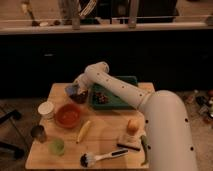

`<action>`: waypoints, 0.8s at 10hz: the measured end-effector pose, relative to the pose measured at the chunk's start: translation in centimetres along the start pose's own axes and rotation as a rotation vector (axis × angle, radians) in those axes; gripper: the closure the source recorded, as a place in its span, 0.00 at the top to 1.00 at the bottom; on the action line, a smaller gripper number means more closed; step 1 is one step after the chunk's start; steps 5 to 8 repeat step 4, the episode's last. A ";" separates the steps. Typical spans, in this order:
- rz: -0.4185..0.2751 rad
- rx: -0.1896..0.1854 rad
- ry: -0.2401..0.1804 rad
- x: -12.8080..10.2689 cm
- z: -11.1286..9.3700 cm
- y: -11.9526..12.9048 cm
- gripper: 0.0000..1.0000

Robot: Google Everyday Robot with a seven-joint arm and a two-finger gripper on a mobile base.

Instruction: Place sponge in purple bowl

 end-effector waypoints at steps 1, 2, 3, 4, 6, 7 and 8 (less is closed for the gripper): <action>-0.003 0.007 0.006 0.0 -0.4 -0.2 0.80; -0.007 0.023 0.017 0.0 -1.3 -0.5 0.80; -0.009 0.035 0.023 0.0 -1.9 -0.7 0.80; -0.013 0.051 0.030 0.0 -2.6 -0.9 0.80; -0.013 0.051 0.030 0.0 -2.6 -0.9 0.80; -0.013 0.051 0.030 0.0 -2.6 -0.9 0.80; -0.013 0.051 0.030 0.0 -2.6 -0.9 0.80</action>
